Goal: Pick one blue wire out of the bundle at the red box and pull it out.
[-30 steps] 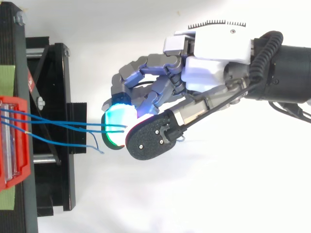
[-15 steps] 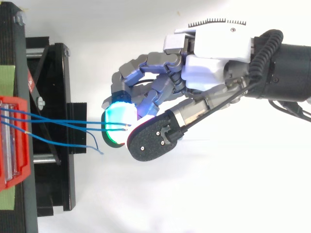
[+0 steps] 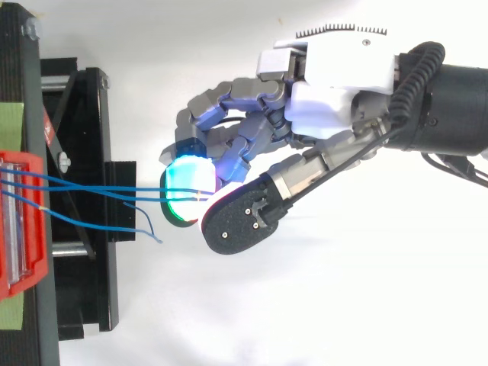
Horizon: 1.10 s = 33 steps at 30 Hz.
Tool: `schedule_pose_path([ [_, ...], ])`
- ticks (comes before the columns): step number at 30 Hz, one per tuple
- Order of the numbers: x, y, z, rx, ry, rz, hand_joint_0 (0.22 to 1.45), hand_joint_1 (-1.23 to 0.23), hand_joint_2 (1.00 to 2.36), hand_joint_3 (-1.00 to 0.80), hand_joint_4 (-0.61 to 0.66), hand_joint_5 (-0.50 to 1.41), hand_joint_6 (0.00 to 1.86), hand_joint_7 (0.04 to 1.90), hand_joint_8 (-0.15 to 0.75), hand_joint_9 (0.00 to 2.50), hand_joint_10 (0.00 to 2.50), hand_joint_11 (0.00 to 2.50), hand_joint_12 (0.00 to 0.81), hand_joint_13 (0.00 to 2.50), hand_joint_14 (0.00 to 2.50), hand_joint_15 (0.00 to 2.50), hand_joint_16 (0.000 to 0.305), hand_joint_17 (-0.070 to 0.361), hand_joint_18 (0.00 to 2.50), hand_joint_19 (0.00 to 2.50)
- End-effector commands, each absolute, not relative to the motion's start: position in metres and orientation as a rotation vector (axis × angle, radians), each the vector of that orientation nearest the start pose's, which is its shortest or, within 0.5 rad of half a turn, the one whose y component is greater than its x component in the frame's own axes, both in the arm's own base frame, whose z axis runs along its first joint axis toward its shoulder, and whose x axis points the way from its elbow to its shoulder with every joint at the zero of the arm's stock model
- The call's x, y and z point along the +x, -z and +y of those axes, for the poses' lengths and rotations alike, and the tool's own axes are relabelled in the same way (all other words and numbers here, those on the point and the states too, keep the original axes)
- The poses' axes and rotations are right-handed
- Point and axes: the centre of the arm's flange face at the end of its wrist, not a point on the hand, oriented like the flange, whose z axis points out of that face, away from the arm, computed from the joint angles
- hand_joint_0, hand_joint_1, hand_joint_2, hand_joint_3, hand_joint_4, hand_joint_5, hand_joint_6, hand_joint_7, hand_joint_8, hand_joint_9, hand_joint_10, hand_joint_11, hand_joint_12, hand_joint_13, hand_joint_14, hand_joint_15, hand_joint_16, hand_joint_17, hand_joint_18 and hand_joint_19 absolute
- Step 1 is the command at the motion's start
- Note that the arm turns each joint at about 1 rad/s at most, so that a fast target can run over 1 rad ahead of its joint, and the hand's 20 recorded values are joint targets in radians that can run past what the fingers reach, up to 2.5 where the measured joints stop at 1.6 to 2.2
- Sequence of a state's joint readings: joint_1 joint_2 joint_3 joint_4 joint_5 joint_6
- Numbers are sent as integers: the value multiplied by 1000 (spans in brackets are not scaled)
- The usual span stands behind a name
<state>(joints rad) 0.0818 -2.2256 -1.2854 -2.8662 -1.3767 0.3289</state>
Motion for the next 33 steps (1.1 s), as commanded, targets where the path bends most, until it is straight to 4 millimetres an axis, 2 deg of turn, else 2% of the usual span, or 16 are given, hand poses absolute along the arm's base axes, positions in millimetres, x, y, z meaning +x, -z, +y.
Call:
schedule_pose_path([
  [1, 723, -249, -94, 1550, -1302, 1002, 713, -933, 1018, -230, 468, -156, 756, 1272, 331, 828, 27, 1001, 426, 217, 2, 54, 66, 148, 253, 166],
  [4, 723, -249, -94, 1550, -1301, 1001, 655, -877, 1018, -227, 462, -131, 661, 1319, 324, 829, 26, 997, 424, 208, 2, 68, 66, 148, 238, 191],
  [6, 722, -251, -94, 1549, -1302, 1000, 566, -791, 1013, -322, 438, -102, 575, 1433, 321, 848, 27, 987, 425, 197, 3, 83, 66, 149, 202, 246],
  [8, 723, -249, -94, 1550, -1301, 1001, 549, -749, 1011, -358, 415, -82, 526, 1537, 317, 869, 29, 978, 424, 197, 3, 79, 66, 148, 193, 256],
  [11, 723, -249, -94, 1550, -1302, 1002, 526, -701, 1008, -404, 391, -76, 522, 1554, 325, 886, 29, 975, 428, 202, 4, 91, 67, 151, 188, 273],
  [13, 723, -249, -94, 1549, -1301, 1003, 525, -698, 1008, -410, 362, -76, 530, 1539, 327, 892, 27, 977, 428, 206, 4, 93, 67, 151, 186, 273],
  [19, 723, -249, -94, 1549, -1300, 1002, 560, -762, 1014, -327, 301, -126, 742, 1294, 326, 899, 28, 1011, 418, 217, 5, 91, 65, 145, 202, 263],
  [29, 723, -249, -94, 1549, -1301, 1003, 561, -770, 1024, -94, 196, -161, 835, 1346, 333, 895, 28, 1031, 418, 230, 3, 85, 64, 145, 231, 253],
  [33, 723, -249, -94, 1550, -1302, 1002, 573, -767, 1017, -9, 176, -167, 875, 1253, 361, 922, 24, 1034, 451, 257, 3, 88, 71, 160, 283, 246],
])
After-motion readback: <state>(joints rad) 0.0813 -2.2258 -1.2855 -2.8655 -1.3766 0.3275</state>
